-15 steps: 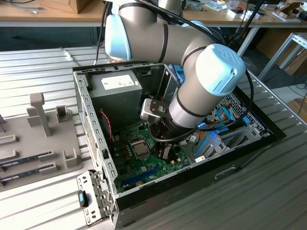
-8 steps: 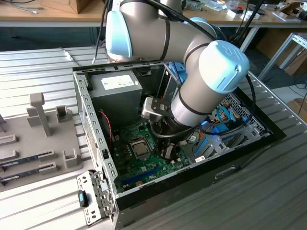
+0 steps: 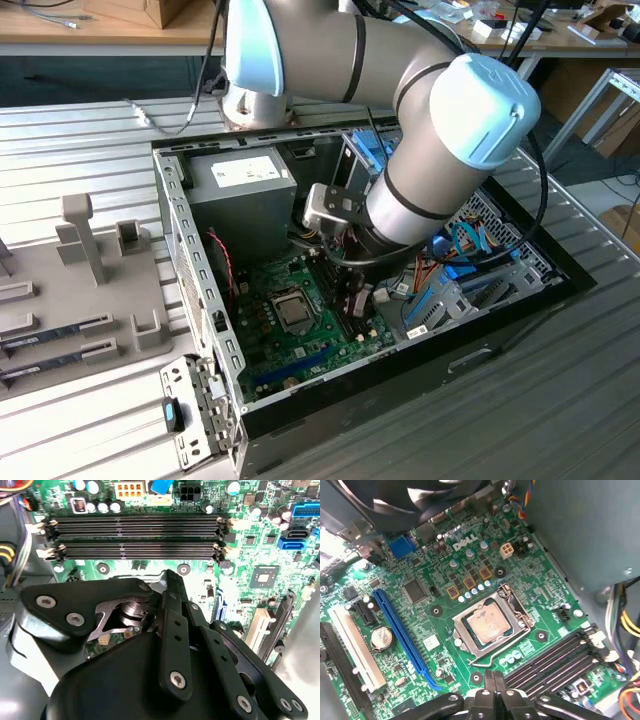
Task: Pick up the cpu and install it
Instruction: 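Install the first cpu locking lever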
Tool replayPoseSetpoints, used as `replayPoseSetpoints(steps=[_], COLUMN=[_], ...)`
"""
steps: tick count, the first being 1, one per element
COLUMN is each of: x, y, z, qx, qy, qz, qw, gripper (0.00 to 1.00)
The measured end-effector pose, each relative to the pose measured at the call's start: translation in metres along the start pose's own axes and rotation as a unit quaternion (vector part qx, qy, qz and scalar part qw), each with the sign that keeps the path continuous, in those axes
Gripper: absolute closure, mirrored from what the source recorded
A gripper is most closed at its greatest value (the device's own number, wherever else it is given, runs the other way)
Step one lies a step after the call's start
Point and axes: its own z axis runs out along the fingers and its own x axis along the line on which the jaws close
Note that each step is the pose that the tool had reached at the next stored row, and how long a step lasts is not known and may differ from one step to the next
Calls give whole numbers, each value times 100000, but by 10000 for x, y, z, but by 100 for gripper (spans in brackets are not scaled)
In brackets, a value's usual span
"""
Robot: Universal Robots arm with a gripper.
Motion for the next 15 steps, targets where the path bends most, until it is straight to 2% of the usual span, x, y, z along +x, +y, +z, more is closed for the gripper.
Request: replayPoseSetpoints(steps=[5, 7, 9, 15], x=[-24, -36, -40, -39], y=[29, 39, 43, 45], z=[-214, -269, -290, -300], qx=[-5, -7, -7, -7], qy=[-14, -11, -16, -13], qz=[-8, -8, -16, -8], qw=[100000, 100000, 100000, 100000], gripper=[89, 89, 89, 89])
